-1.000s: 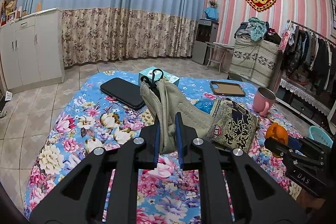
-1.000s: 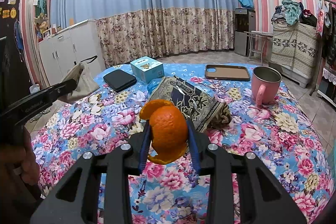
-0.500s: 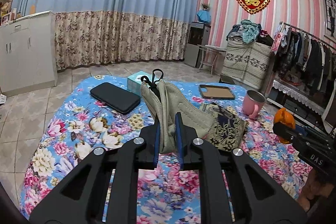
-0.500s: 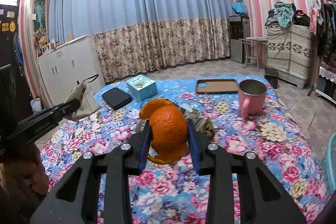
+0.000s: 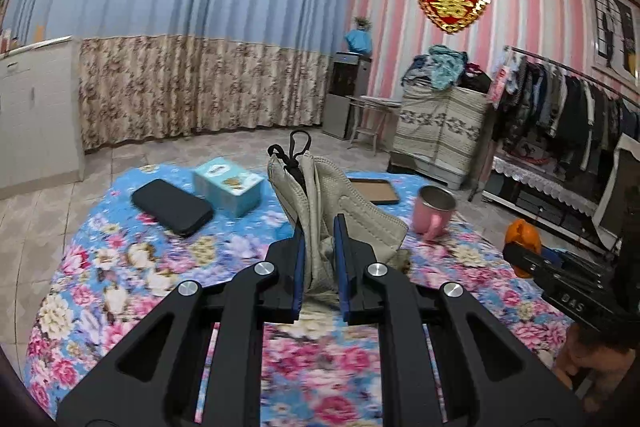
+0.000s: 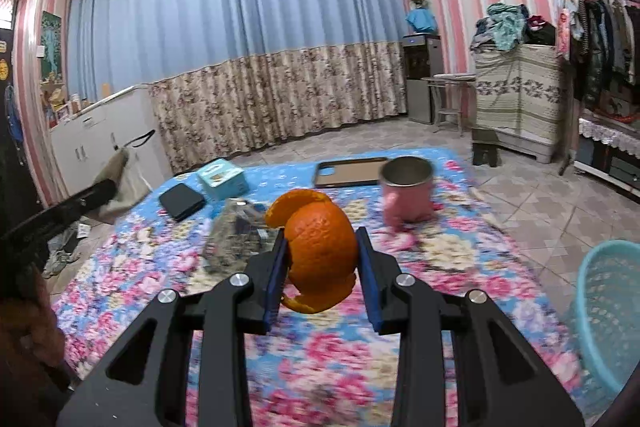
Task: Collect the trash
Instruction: 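Lift the grey cloth with the left gripper while the right gripper carries the peel toward the basket, then open both grippers over the blue basket to drop the cloth and peel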
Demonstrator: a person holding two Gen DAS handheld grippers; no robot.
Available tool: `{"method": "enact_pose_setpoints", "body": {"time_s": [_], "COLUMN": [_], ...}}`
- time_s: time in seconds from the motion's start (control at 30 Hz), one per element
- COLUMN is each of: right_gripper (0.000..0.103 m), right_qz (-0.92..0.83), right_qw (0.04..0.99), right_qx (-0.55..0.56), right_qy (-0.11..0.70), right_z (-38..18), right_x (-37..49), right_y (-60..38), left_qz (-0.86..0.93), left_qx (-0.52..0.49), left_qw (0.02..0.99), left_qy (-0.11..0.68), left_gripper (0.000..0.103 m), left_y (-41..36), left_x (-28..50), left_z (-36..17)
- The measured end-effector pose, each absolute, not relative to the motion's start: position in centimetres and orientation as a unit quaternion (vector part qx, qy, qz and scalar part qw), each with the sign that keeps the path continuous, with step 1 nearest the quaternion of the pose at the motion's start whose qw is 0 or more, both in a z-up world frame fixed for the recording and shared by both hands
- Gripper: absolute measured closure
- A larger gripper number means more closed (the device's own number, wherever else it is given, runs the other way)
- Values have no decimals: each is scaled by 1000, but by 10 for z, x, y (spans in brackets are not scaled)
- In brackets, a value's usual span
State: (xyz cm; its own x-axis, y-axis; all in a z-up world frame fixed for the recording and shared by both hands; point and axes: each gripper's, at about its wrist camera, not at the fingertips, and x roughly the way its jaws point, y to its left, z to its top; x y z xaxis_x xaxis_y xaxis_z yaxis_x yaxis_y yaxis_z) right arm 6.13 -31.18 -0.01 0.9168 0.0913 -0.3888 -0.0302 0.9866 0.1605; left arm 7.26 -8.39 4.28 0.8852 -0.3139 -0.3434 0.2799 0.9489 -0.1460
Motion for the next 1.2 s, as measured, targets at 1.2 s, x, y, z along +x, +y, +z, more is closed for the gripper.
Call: {"method": "enact_pose_setpoints", "body": {"time_s": [1.2], "right_gripper": [70], "right_qz": [-182], "right_qw": [966], "right_qx": [75], "right_qy": [169], "right_z": [29], "right_x": [-41], "right_y": [-535], "left_qz": [-378], "left_qx": [3], "left_qw": [908], "left_qy": [182], "left_gripper": [91], "left_y": [-377], "left_x": [37], "left_z": [40]}}
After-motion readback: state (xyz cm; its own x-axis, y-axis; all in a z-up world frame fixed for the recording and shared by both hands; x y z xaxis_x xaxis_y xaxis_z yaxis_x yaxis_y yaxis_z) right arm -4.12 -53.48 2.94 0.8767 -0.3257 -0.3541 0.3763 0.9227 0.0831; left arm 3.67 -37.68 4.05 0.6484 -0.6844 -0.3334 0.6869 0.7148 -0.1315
